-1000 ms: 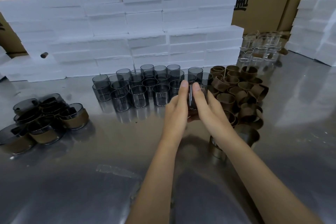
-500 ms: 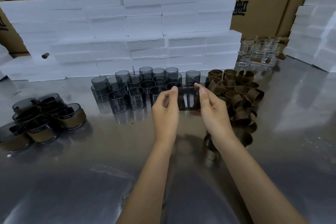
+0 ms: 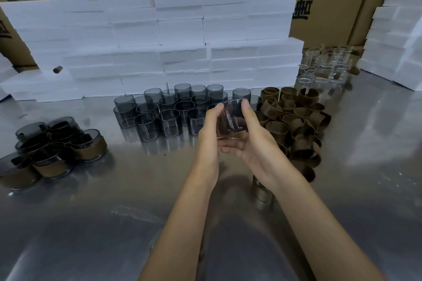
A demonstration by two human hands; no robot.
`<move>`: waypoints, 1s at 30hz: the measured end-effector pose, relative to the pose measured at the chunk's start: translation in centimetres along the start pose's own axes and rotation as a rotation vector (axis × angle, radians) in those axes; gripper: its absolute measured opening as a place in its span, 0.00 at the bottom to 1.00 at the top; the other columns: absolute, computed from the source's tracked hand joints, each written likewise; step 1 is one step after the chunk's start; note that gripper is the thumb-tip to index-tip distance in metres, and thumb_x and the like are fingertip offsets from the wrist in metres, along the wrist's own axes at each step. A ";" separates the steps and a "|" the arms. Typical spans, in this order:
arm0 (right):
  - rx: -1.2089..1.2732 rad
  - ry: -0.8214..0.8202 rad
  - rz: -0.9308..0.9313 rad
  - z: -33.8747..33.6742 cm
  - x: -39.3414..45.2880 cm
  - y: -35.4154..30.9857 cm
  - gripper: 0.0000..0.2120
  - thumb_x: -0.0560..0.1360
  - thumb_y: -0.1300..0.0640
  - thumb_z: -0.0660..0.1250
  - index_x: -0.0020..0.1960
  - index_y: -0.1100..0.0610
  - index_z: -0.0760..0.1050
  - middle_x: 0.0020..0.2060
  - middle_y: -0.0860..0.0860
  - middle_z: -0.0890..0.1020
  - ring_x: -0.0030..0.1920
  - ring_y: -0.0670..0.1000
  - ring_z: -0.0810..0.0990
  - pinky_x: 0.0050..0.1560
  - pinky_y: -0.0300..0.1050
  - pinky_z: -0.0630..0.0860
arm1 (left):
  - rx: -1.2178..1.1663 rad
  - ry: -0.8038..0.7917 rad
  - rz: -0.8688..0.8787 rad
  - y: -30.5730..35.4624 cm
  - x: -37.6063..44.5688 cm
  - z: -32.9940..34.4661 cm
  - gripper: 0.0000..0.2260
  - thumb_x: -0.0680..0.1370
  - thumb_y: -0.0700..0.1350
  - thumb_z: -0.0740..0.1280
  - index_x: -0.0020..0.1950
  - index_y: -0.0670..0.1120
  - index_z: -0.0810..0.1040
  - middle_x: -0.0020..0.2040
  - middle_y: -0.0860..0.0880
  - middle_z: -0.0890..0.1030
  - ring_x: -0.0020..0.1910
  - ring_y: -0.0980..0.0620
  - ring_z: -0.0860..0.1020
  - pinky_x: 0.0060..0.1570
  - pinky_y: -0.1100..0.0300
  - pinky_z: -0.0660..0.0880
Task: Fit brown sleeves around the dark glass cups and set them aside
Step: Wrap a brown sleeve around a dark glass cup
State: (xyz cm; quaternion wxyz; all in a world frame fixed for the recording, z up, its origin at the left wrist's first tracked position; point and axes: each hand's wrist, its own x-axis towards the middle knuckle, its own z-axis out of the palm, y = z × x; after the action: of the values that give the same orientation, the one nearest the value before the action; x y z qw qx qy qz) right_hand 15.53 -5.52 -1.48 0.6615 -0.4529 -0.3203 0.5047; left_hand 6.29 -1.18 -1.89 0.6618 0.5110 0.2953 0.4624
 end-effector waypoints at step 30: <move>0.235 -0.003 0.037 -1.0 0.3 0.2 0.13 0.85 0.55 0.60 0.59 0.60 0.81 0.51 0.56 0.87 0.54 0.53 0.84 0.62 0.49 0.80 | 0.148 0.100 0.224 0.0 0.1 -1.1 0.19 0.70 0.52 0.78 0.55 0.44 0.82 0.52 0.49 0.87 0.54 0.55 0.84 0.53 0.62 0.79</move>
State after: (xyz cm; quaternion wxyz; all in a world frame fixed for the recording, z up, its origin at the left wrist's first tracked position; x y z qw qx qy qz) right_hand 16.39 -5.51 -2.01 0.7001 -0.3773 -0.2517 0.5514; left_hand 5.40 -0.65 -2.22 0.5511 0.5644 0.3023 0.5351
